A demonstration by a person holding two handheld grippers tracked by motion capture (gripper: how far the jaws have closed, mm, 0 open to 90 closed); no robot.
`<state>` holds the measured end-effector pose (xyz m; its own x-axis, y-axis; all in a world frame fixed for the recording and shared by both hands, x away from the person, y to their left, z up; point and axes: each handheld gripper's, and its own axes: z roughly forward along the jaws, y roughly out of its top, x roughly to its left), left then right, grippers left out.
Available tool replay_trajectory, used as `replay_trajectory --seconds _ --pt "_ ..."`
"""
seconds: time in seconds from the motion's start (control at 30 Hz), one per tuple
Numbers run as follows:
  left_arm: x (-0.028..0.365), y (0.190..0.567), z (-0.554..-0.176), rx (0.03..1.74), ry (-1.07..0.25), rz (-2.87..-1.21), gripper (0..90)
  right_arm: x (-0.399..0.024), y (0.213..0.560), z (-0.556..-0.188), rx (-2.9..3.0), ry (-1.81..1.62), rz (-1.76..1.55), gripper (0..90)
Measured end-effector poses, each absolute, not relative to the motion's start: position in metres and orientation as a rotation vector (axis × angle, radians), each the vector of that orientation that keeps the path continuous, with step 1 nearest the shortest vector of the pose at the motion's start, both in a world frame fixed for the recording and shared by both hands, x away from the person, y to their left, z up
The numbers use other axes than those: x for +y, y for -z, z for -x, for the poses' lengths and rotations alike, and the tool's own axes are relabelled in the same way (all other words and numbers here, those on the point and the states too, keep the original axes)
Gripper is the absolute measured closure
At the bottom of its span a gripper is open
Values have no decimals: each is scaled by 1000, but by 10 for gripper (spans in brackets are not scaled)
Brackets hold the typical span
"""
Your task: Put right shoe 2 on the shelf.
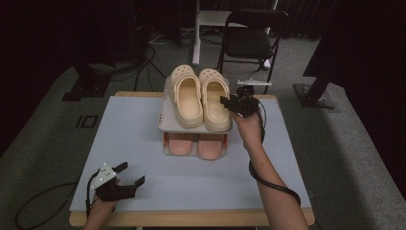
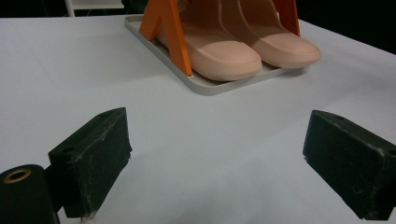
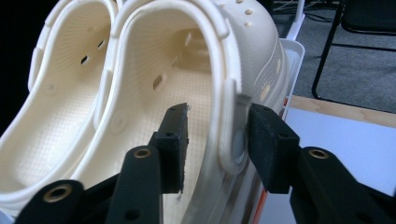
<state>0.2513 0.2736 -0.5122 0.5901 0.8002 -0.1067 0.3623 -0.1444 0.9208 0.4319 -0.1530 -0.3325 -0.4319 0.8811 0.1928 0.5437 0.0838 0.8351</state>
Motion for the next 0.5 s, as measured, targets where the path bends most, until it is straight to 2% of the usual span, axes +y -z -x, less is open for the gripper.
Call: replay_trajectory --seconds 0.33,0.43,0.5 --pt "273 513 -251 962 -508 -1742 74 -161 329 -422 1993 -1329 -1307 319" --pt "273 513 -251 960 -504 -1745 74 -168 329 -421 2018 -1356 -1296 180" --pt "273 513 -252 960 -505 -1748 74 -170 329 -420 2038 -1349 -1272 159"
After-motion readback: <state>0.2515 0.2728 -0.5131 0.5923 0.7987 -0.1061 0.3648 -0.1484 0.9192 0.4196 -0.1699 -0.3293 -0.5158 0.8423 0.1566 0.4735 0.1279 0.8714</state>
